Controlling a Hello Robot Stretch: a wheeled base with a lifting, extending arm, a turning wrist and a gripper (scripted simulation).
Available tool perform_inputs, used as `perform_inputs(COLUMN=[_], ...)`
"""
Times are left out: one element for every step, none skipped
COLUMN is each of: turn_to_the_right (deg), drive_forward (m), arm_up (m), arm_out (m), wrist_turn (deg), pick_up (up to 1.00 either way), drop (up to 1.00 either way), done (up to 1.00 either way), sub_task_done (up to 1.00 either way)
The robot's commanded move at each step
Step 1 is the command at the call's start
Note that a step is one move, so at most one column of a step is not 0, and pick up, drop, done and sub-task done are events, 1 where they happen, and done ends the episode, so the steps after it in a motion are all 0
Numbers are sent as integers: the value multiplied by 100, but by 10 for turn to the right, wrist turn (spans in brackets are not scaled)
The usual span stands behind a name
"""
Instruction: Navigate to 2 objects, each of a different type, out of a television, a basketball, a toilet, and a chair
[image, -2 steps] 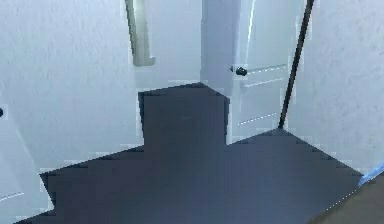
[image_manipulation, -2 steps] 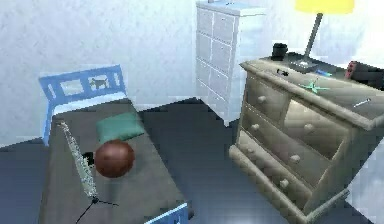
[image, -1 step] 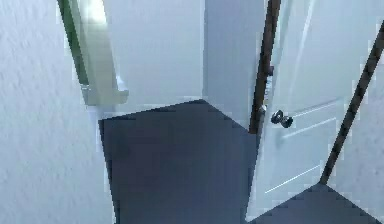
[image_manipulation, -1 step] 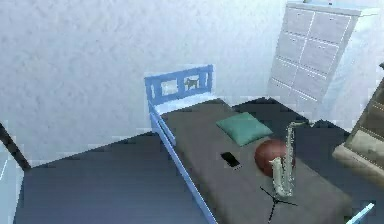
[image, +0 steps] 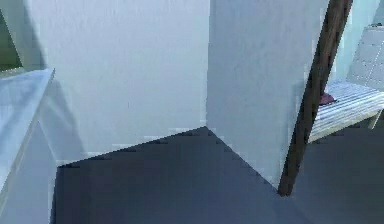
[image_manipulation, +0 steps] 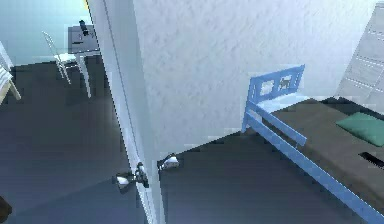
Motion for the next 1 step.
perform_inputs(turn_to_the_right=[120], drive_forward=[0], arm_up=[0], arm_out=[0], wrist_turn=[0], pick_up=[0], drop=[0], done=[0], sub_task_done=[0])
